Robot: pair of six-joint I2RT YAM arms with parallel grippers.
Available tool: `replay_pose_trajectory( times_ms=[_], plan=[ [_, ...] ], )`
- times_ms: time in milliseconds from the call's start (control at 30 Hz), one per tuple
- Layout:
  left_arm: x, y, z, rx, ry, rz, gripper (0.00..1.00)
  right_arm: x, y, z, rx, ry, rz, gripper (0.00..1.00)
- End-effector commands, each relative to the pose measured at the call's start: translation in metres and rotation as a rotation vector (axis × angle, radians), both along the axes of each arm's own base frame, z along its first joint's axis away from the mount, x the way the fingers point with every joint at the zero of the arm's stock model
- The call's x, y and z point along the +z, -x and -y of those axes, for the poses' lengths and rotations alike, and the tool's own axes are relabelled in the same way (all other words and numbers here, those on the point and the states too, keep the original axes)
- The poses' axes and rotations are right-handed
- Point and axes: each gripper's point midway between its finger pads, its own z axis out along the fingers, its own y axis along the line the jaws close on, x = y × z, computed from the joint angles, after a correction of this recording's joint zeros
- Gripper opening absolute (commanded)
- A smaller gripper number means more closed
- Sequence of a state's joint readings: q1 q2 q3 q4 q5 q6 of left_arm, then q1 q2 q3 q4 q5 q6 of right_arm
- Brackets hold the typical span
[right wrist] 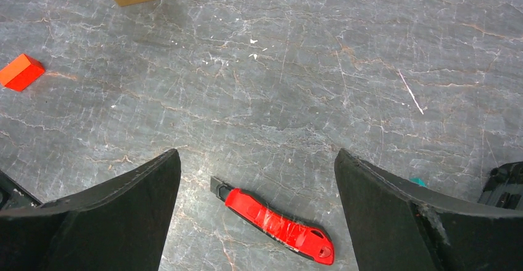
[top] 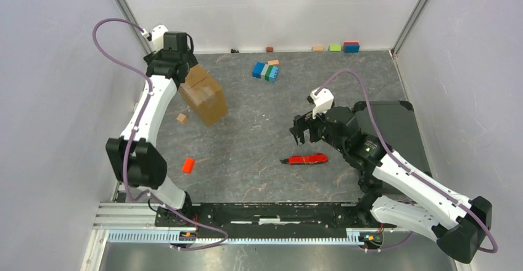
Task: Unpack the express box
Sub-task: Move the express box to the center of the board.
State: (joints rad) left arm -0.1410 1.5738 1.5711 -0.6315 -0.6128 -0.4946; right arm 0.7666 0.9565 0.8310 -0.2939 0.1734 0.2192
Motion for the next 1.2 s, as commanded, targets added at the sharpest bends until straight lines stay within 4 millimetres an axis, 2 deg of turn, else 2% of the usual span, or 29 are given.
replay_pose_trajectory(
  times_ms=[0, 167, 200, 300, 433, 567, 667, 833, 900, 1033, 1167],
  plan=[
    [0.002, -0.048, -0.018, 0.055, 0.158, 0.12, 1.0, 0.001, 0.0, -0.005, 0.024, -0.006, 0.008, 0.98],
    [-0.023, -0.088, -0.028, 0.064, 0.202, 0.118, 1.0, -0.003, 0.001, -0.008, 0.04, 0.005, -0.006, 0.98],
    [-0.029, -0.092, -0.044, 0.093, 0.209, 0.116, 1.0, -0.004, 0.001, -0.008, 0.04, 0.007, -0.006, 0.98],
    [-0.044, -0.109, -0.052, 0.062, 0.25, 0.157, 1.0, -0.007, 0.002, -0.007, 0.043, 0.013, -0.013, 0.98],
    [-0.065, -0.121, -0.047, 0.01, 0.296, 0.139, 1.0, -0.012, 0.002, -0.005, 0.037, 0.027, -0.018, 0.98],
    [-0.084, -0.12, -0.028, -0.039, 0.381, 0.136, 1.0, -0.017, 0.002, -0.006, 0.037, 0.023, -0.03, 0.98],
    [-0.094, -0.106, -0.013, -0.053, 0.435, 0.124, 1.0, -0.022, 0.004, -0.007, 0.04, 0.013, -0.04, 0.98],
    [-0.094, -0.069, 0.013, -0.059, 0.497, 0.133, 1.0, -0.035, 0.01, -0.005, 0.032, -0.008, -0.062, 0.98],
    [-0.098, -0.05, 0.027, -0.055, 0.515, 0.126, 1.0, -0.039, 0.012, -0.004, 0.026, -0.017, -0.072, 0.98],
    [-0.101, -0.009, 0.068, -0.056, 0.53, 0.11, 1.0, -0.046, 0.011, -0.004, 0.006, -0.031, -0.094, 0.98],
    [-0.108, 0.039, 0.104, -0.042, 0.559, 0.119, 1.0, -0.054, 0.011, -0.013, 0.002, -0.066, -0.138, 0.98]
  ],
)
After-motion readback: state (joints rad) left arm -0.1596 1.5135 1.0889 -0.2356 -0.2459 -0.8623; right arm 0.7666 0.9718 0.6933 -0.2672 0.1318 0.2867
